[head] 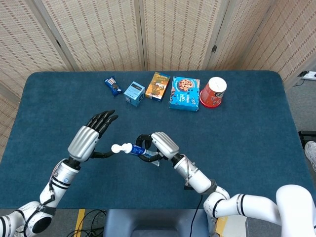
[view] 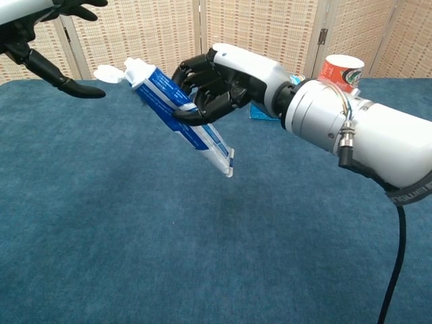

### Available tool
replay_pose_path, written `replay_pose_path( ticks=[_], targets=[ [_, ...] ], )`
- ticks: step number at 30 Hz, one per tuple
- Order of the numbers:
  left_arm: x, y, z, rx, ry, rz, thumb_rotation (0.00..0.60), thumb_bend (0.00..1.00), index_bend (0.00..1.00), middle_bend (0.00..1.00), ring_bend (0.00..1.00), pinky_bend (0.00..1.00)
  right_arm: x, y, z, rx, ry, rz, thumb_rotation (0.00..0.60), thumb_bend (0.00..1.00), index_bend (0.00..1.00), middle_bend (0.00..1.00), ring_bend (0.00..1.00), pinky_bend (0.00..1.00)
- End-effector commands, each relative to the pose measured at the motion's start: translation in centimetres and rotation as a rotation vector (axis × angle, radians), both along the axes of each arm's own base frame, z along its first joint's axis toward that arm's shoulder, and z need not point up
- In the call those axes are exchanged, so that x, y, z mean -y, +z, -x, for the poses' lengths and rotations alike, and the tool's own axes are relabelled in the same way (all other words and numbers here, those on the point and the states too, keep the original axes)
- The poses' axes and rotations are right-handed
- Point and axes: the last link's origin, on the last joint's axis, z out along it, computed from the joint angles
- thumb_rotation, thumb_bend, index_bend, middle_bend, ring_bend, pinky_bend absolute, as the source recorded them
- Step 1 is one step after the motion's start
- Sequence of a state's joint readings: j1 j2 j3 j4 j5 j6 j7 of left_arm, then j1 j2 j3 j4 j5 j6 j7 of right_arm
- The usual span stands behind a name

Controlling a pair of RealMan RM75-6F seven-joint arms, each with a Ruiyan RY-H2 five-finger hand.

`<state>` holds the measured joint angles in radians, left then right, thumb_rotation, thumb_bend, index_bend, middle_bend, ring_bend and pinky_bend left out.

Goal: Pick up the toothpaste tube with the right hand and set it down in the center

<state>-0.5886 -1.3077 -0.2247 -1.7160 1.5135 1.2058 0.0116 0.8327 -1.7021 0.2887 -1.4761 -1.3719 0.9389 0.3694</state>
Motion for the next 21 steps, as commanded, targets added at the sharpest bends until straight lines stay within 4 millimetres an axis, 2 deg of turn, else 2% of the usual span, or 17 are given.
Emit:
replay_pose_path(
  ticks=[1,21],
  targets=[
    [0.0,-0.2,-0.4,0.006,-0.009,0.002,0.600,0.09,0.04,0.05,0.06,0.14,0.0,-0.2,-0.2,-0.007,0.000,-0.003,0.600,0.78,0.73,0.68,0.57,0.50],
    [-0.2,0.2,-1.4,0.044,-0.019,0.007,0.600,0.09,0.04,0.04,0.06,0.14,-0.5,-1.3,-0.2,-0.102,0.026,-0.007,0.600,0.79,0.75,0.68,0.57,0.50]
  ],
)
